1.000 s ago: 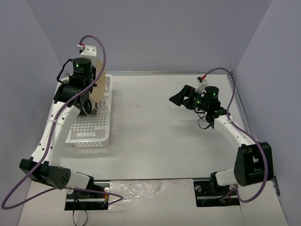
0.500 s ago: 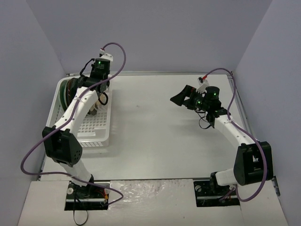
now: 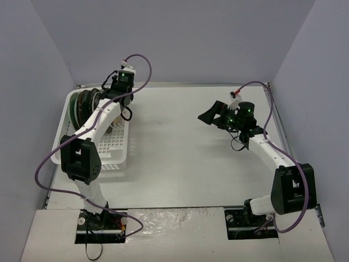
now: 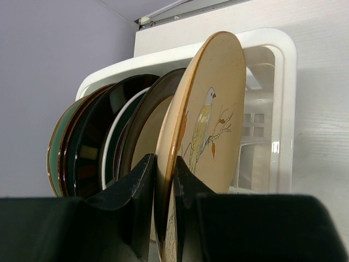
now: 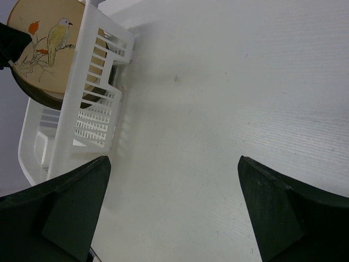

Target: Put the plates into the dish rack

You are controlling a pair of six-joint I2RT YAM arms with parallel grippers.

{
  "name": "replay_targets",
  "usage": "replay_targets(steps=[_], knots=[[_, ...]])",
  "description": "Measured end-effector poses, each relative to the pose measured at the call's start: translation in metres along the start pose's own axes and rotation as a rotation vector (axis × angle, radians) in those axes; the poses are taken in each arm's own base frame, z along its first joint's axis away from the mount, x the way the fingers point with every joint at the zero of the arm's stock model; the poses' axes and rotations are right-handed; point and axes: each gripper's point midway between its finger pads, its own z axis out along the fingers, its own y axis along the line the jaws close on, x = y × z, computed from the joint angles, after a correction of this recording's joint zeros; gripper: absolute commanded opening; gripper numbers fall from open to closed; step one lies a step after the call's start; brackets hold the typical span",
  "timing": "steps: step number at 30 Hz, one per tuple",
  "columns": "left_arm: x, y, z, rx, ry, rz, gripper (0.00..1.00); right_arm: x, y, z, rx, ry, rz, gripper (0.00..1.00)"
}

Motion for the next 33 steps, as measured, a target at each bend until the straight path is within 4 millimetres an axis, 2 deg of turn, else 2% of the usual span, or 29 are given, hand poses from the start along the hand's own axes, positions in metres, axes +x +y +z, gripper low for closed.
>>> replay_targets(steps=[20, 26, 33], knots=[[0.000, 0.003, 0.006, -0.044, -0.016, -0.013, 0.00, 0.002, 0.001, 0.000, -0.027, 0.004, 0.005, 1.00], [0.020, 0.001, 0.020, -0.030, 0.023, -0.004, 0.00, 0.003, 0.003, 0.000, -0.036, 0.006, 0.013, 1.00], [0.024, -0.009, 0.023, 0.010, 0.025, -0.018, 0.00, 0.007, 0.001, 0.000, -0.037, 0.014, 0.025, 1.00]])
